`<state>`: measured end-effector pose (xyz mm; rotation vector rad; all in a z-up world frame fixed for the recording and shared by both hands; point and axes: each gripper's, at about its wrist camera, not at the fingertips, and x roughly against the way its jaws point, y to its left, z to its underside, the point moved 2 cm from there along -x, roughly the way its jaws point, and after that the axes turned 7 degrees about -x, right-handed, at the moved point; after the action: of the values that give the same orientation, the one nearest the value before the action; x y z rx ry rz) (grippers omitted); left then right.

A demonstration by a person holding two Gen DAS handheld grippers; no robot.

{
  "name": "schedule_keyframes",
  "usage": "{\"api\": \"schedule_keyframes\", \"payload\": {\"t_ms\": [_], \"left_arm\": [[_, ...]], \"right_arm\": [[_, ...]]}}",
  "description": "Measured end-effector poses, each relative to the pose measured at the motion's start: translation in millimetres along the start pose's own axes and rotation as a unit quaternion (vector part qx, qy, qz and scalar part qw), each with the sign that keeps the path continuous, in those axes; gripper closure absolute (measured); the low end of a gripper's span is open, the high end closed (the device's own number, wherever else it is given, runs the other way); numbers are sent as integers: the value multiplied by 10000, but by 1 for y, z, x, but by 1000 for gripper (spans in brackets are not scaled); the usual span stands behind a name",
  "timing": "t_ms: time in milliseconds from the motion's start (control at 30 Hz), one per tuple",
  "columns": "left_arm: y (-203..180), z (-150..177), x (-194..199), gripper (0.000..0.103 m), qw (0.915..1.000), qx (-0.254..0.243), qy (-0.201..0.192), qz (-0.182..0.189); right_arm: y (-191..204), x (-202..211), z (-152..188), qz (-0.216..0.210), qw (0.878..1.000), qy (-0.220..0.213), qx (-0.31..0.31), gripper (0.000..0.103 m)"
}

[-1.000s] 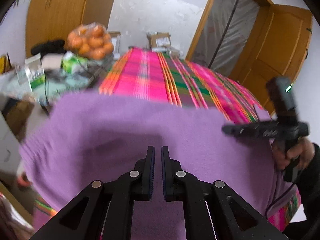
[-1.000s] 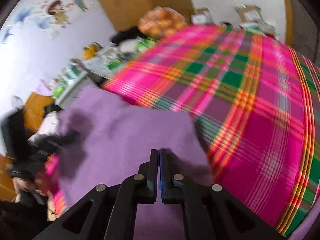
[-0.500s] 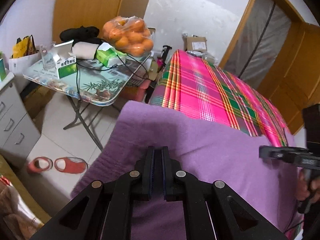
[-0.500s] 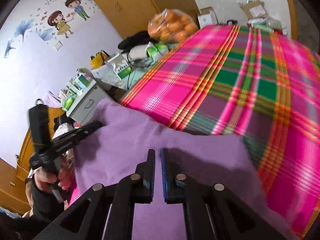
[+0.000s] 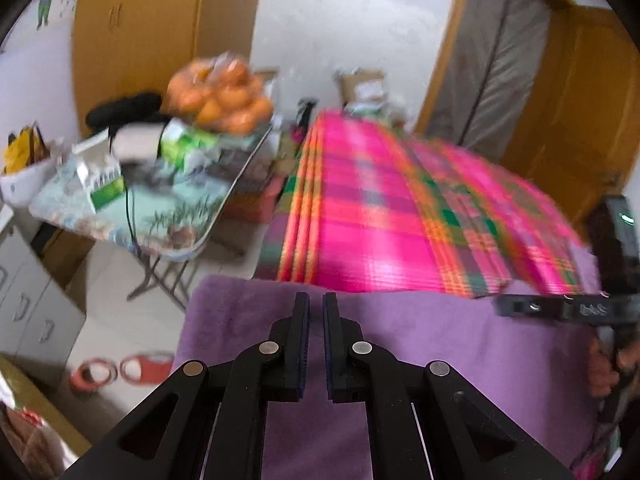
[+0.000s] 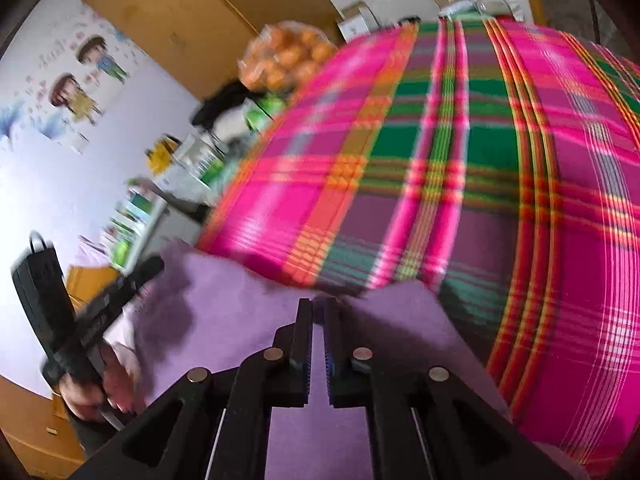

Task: Fold clothes

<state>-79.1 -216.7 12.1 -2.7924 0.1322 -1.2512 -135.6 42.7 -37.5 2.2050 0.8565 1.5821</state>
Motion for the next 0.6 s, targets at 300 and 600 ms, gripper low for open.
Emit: {"api": "schedule_keyframes", "payload": {"t_ms": [300,600], "left_arm": [[-18,19,32,97,9991,-230,-361,-25],[-65,70,47,97,9969,-435,-262,606]], "right_arm": [[-27,80,0,232,9950,-956,-171,95],[-57,153,77,417,9901,-1339,-26,84]]}}
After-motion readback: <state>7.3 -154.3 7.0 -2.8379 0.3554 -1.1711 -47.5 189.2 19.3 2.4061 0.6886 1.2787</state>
